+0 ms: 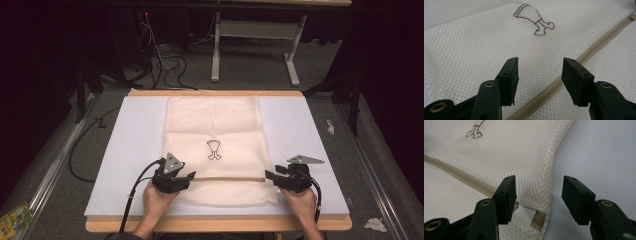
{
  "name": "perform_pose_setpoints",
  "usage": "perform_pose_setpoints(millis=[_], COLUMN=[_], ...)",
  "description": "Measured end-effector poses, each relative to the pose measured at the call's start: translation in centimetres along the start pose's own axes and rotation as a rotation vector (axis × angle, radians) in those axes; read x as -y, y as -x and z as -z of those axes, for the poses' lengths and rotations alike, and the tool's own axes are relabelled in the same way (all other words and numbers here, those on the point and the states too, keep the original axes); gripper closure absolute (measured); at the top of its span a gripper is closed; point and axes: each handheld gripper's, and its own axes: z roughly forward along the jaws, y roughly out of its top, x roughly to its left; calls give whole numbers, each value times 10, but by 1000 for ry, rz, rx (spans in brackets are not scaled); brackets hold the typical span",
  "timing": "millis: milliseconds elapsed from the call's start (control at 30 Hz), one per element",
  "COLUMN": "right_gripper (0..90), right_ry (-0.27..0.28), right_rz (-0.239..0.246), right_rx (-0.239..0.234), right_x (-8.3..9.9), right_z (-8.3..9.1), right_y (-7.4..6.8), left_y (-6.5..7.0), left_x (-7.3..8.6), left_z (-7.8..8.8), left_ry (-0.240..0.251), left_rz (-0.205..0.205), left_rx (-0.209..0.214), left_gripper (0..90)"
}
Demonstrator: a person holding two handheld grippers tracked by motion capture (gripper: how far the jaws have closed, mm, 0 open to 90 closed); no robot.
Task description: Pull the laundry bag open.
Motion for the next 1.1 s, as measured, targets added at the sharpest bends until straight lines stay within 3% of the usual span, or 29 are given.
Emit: perform_pose_setpoints(millis=[67,333,633,700,733,800,833,900,967,1100], right_gripper=[455,468,518,575,603,686,686,799,837,865], right_ry=[-14,-38,-52,-58,-61,-64,-64,-52,-28,-7], right_rz=[1,-4,-21,12,27,45,45,73,111,116], right_rx=[-4,-9,-30,-19,-15,-10,-10,-12,-7,-29], right_x=[0,-5,-5,-5,-5,-4,-4,-1,2,3], right_z=[-3,-12,-17,-18,-18,-18,-18,-18,-18,-16], right_y=[-1,-5,-6,-8,-9,-10,-10,-11,-12,-9], left_y=[9,26,35,36,36,36,36,36,36,35], left_x=[-4,-15,-19,-17,-14,-14,-14,-14,-14,-15], left_z=[-10,-32,-53,-59,-63,-64,-64,-64,-64,-63], left_ry=[-3,-7,-43,-59,-41,-37,-37,-38,-39,-39], left_rz=[0,-20,-27,-24,-3,8,8,5,8,8], left_rx=[27,58,73,74,75,73,73,70,72,80], left_gripper=[469,460,456,452,452,452,452,452,451,448])
